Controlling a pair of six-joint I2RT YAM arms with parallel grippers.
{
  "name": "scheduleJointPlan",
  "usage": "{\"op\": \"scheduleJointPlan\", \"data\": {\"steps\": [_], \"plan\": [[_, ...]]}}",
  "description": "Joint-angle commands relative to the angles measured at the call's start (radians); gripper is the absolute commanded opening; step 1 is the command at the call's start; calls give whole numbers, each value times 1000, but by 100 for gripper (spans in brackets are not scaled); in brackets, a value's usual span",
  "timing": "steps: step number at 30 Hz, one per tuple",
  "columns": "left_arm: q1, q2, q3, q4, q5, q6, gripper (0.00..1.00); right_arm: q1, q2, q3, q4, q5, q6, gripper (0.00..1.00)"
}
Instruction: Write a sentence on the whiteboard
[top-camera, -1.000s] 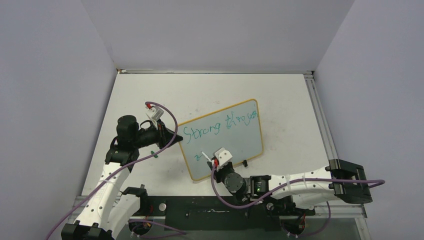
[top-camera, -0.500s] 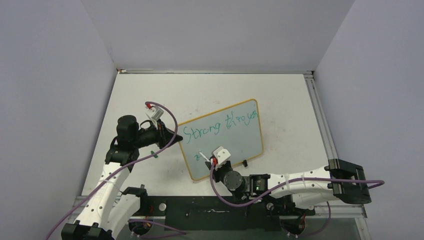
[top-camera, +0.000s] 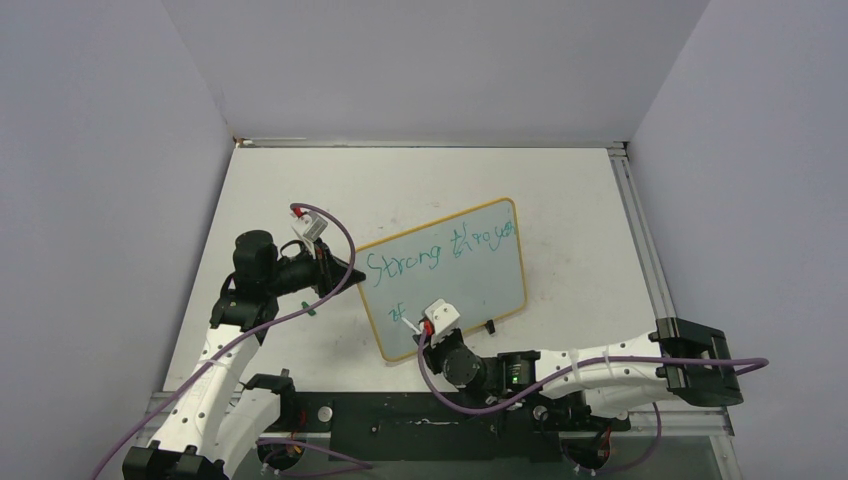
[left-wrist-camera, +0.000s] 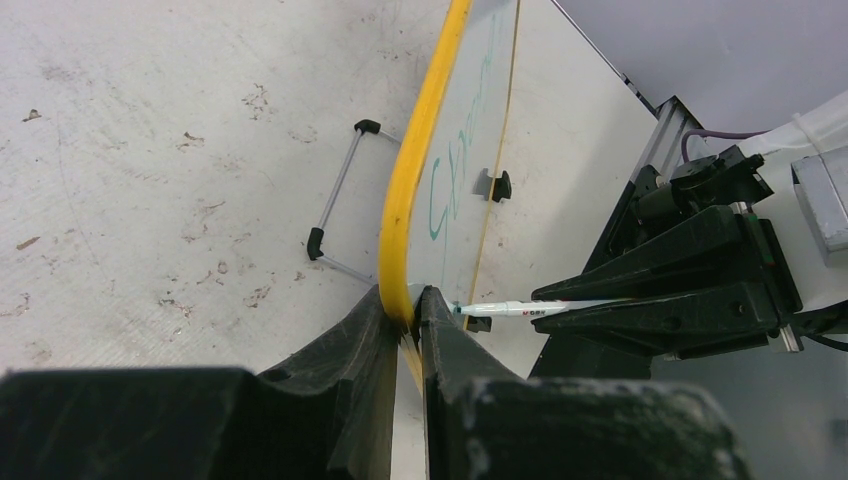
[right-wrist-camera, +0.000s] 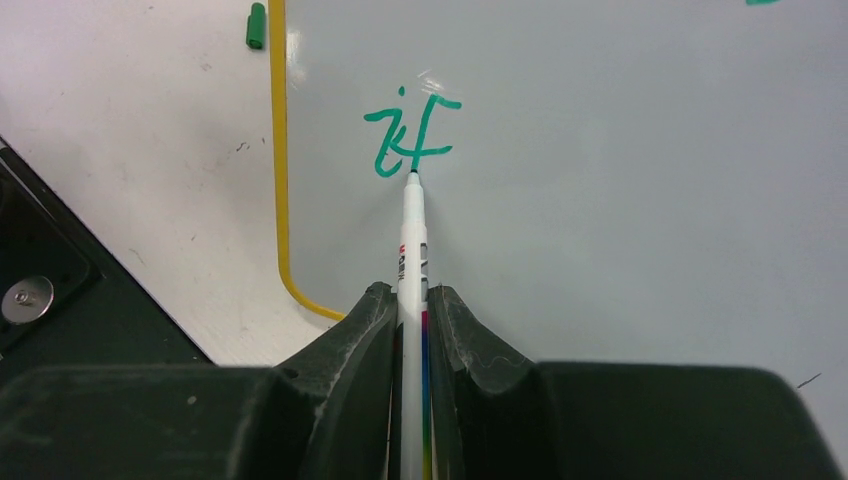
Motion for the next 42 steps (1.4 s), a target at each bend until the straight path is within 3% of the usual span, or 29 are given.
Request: {"op": "scheduleJointPlan", "data": {"steps": [1,16,32,42], "plan": [[-7,-3,21,24,7,29,0,9,4,13,-47,8,37,5],[-7,-2,21,24,4,29,0,12,-120,-1,-3,130,-9,5],[-7,0,22,23,3,30,0,7,-122,-32,-110,173,59,5],[-7,1,21,21,2,30,0,-44,-99,-30,-41,154,-16,5]]}}
